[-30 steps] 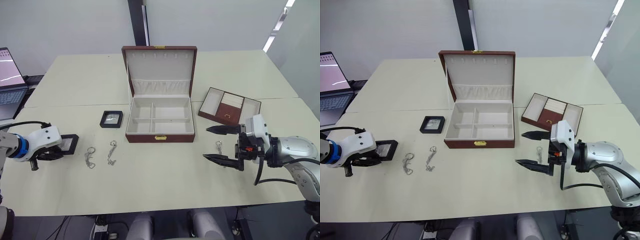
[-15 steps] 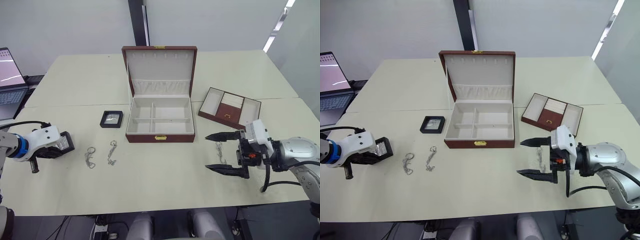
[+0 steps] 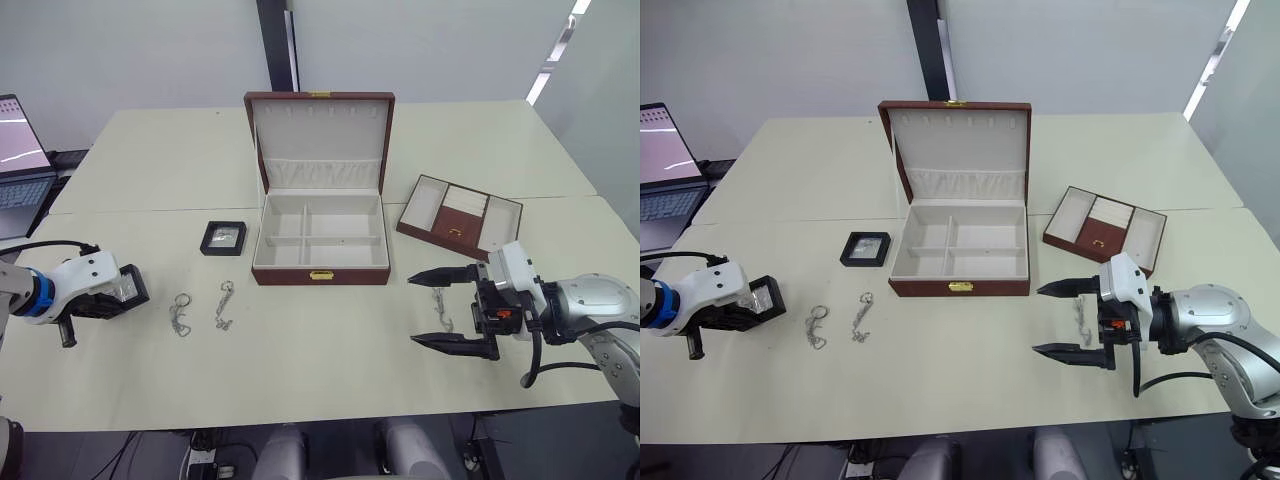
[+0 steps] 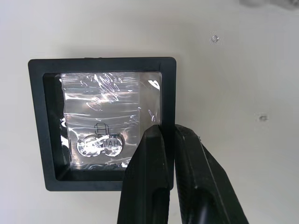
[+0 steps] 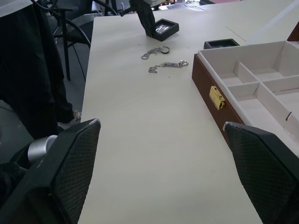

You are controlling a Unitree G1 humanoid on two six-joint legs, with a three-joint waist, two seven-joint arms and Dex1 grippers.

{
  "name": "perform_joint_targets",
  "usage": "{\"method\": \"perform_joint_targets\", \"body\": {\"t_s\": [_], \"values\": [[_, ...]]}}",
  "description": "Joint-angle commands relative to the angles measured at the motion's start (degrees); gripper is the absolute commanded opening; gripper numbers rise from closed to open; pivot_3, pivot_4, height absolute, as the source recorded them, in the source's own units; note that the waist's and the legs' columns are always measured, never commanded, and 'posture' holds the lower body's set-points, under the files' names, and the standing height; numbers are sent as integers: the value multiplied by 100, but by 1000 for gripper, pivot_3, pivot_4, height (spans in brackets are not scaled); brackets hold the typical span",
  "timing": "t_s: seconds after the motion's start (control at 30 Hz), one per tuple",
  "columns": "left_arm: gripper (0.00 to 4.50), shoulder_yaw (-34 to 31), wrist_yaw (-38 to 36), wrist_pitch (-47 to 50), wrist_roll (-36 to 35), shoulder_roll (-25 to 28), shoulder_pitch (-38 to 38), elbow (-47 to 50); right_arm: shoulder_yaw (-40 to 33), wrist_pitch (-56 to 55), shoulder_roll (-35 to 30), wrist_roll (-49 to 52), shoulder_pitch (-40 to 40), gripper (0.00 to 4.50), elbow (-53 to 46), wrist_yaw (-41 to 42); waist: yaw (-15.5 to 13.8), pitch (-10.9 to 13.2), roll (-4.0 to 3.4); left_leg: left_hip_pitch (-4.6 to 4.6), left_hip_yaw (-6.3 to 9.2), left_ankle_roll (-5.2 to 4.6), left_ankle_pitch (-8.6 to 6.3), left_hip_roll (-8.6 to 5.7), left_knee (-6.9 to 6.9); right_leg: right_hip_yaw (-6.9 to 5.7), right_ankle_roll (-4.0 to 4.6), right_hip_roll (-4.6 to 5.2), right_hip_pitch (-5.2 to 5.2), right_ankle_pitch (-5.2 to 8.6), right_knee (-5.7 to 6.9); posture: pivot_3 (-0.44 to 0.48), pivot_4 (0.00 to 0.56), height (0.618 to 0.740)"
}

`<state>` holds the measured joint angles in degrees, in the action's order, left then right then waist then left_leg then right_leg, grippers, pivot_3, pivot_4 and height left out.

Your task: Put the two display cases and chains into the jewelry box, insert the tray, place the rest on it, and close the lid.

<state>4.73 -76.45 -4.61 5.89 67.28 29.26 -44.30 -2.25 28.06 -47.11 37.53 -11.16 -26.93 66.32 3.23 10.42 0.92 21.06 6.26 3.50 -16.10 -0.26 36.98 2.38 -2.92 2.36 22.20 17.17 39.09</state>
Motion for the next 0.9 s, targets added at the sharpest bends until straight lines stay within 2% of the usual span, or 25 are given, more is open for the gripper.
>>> {"method": "perform_joint_targets", "body": {"t_s": [0.03,0.33,0.53,0.6,0.77,0.9], "values": [[10,-269,-245,317,-231,340,8,589,-173,32,50,194,-106,4500,-143,-122,1,0,1,1,0,0,0,0,1,0,0,0,0,0,0,0,150,740],[10,-278,-536,1073,-354,630,243,1736,-526,317,102,479,-128,4500,-140,-609,0,3,7,1,-1,0,0,0,0,1,0,0,0,0,0,0,150,740],[10,-23,-976,2030,-875,20,1184,2937,-806,257,125,385,118,4500,-159,-978,-73,8,19,11,3,0,0,-6,6,-2,0,2,-1,0,-3,0,150,740],[10,46,-1030,2136,-906,-91,1325,3067,-830,258,127,370,170,4500,-192,-1077,-70,9,19,12,1,0,0,-6,7,1,0,2,0,0,-5,0,150,740],[10,439,-1043,2446,-917,-789,2124,3196,-1059,309,110,356,501,4500,-342,-1418,-40,10,21,11,4,0,0,0,8,0,0,-6,2,0,0,0,150,740],[10,634,-1003,2445,-796,-1084,2435,3098,-1135,330,129,387,610,4500,-424,-1586,4,10,21,11,1,0,0,-2,8,4,0,-5,2,0,-1,0,150,740]]}}
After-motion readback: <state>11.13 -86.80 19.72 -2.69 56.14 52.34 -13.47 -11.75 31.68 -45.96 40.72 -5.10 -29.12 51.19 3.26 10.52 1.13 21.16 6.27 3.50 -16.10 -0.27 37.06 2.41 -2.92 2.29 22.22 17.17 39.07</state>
